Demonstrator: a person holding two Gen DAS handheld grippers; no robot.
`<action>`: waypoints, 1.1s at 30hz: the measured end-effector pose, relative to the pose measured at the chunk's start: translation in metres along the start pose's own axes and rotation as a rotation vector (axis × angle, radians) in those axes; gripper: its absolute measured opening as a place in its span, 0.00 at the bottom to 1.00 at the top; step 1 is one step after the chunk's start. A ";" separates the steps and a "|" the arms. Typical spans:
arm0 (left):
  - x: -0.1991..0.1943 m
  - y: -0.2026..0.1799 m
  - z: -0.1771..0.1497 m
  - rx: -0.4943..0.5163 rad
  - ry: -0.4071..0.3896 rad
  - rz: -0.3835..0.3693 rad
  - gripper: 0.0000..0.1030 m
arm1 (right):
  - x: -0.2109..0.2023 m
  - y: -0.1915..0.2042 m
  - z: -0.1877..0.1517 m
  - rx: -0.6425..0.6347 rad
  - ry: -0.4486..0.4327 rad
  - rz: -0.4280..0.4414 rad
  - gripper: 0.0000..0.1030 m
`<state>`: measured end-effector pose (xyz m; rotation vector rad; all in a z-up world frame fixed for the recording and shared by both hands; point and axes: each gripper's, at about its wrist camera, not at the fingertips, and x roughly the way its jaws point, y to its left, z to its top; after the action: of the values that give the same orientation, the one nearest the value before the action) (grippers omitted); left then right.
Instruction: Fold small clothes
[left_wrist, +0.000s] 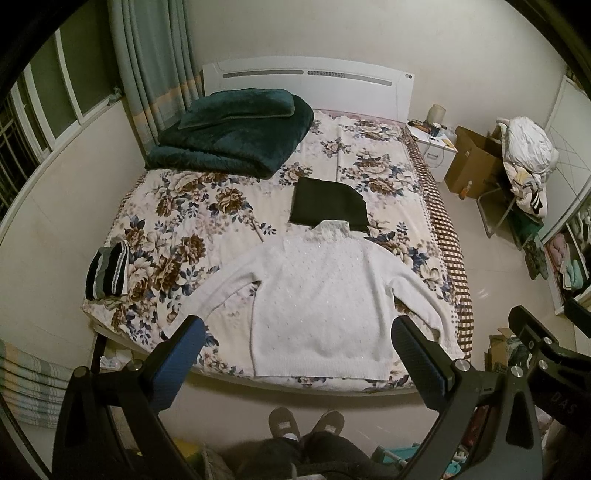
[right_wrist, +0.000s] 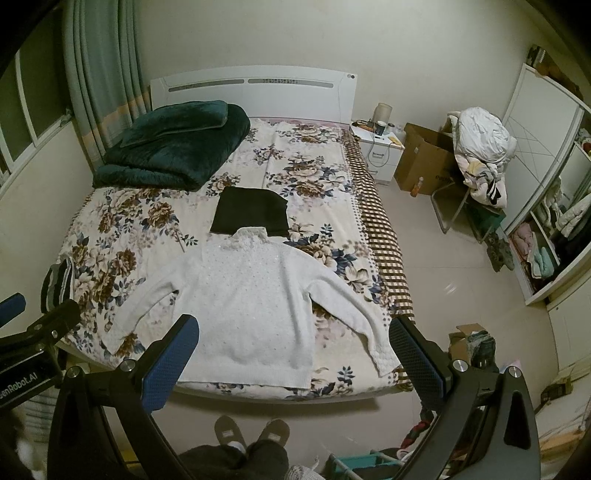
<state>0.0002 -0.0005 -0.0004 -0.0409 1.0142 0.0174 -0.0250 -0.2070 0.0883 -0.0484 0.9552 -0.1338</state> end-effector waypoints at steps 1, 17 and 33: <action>0.000 0.000 0.000 -0.001 0.000 -0.002 1.00 | 0.000 0.000 0.000 0.000 0.000 0.000 1.00; 0.000 -0.001 0.000 0.000 -0.004 0.001 1.00 | -0.002 0.001 0.001 0.000 -0.001 0.003 1.00; 0.000 -0.001 0.000 0.000 -0.007 0.002 1.00 | 0.000 0.000 0.000 0.000 -0.003 0.005 1.00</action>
<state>-0.0003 -0.0014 -0.0004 -0.0396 1.0071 0.0192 -0.0248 -0.2075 0.0887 -0.0459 0.9525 -0.1294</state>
